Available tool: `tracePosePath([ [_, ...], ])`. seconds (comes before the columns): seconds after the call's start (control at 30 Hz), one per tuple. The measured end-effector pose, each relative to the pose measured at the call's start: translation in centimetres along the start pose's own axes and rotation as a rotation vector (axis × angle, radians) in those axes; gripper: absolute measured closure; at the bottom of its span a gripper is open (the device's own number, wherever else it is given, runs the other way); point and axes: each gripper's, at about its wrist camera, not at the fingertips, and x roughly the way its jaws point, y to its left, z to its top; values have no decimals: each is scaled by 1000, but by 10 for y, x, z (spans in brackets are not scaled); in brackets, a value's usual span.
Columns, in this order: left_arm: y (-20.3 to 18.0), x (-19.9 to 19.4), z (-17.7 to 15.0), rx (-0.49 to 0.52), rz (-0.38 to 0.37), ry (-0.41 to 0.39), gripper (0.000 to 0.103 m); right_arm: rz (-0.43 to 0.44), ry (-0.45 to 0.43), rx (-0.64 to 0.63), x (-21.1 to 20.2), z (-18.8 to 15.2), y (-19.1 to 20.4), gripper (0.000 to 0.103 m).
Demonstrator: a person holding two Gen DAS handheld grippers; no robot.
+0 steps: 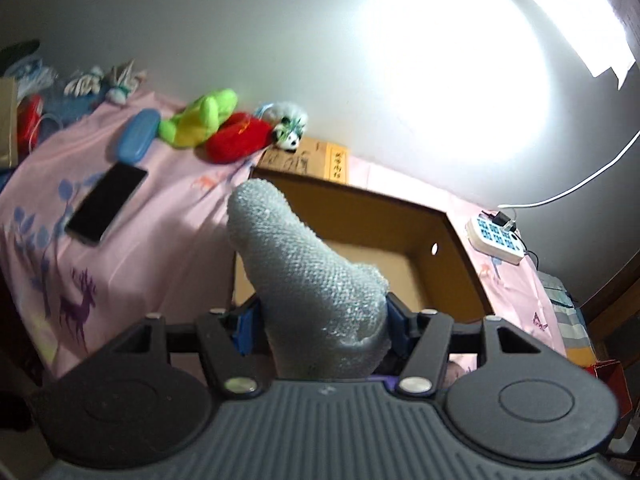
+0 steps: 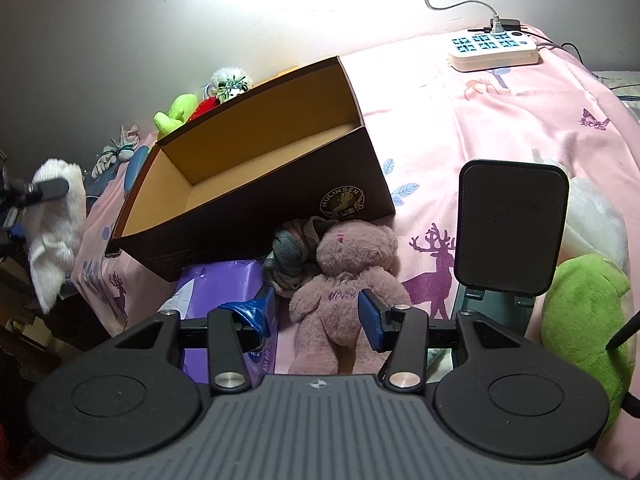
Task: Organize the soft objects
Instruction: 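Carry the white towel into the cardboard box and open the left gripper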
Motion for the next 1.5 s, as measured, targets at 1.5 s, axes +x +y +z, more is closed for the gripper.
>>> tracePosePath([
  [1.5,-31,155,40,266,342,166,13,-91,3,61,8,7,-21,74],
])
